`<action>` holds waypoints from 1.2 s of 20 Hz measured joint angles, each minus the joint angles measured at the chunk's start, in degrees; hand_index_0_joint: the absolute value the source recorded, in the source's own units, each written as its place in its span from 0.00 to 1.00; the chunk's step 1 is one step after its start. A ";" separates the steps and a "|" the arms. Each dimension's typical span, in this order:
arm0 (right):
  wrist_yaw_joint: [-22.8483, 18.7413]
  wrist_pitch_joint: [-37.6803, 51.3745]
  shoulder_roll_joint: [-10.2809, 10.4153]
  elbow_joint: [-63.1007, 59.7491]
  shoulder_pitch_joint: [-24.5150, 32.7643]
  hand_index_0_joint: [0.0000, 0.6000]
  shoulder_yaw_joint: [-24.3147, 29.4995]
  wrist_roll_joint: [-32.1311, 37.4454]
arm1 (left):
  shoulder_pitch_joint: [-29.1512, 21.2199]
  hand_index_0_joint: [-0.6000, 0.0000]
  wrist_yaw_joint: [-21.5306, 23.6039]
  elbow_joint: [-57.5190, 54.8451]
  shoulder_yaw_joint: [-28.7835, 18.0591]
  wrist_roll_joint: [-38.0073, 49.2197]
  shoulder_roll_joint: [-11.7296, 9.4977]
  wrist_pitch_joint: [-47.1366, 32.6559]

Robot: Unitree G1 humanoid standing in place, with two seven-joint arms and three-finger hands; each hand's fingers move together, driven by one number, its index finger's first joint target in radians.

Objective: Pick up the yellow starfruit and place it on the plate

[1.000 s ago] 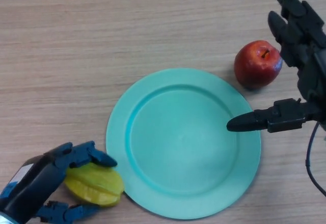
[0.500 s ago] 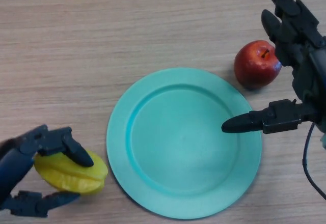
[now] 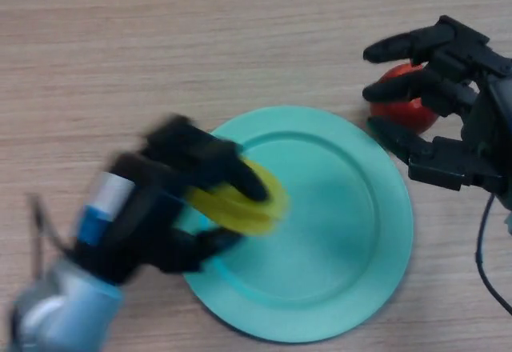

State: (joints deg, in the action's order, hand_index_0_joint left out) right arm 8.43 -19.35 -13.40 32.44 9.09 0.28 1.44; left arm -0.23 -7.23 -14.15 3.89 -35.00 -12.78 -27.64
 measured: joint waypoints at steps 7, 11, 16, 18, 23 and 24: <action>0.00 -0.35 -0.03 1.62 -0.10 0.00 0.06 -0.46 | -1.50 0.00 2.43 7.10 4.38 3.65 1.70 2.51; 0.00 -0.35 -0.04 1.87 0.13 0.00 0.06 -0.79 | -1.65 0.00 -3.13 6.08 5.27 9.57 2.03 12.03; 0.00 -0.36 -0.23 1.87 0.17 0.00 0.12 -1.02 | -0.83 0.00 -5.36 -0.44 6.15 27.31 2.04 23.78; 0.00 -0.36 -0.28 1.86 0.17 0.00 0.12 -1.04 | -0.95 0.08 -5.35 -0.46 6.14 27.30 2.06 24.84; 0.00 -0.35 -0.38 1.75 0.13 0.00 0.21 -1.06 | -2.16 1.00 -3.29 -0.26 6.17 29.59 2.08 24.76; 0.00 -0.34 -0.41 1.67 0.09 0.00 0.37 -1.08 | -2.55 1.00 -2.10 -0.22 6.13 29.55 2.08 24.70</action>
State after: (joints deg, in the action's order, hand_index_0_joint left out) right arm 8.43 -19.69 -13.81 34.11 9.18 0.65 0.36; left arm -2.78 -9.33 -14.38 10.02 -5.44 -10.70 -2.95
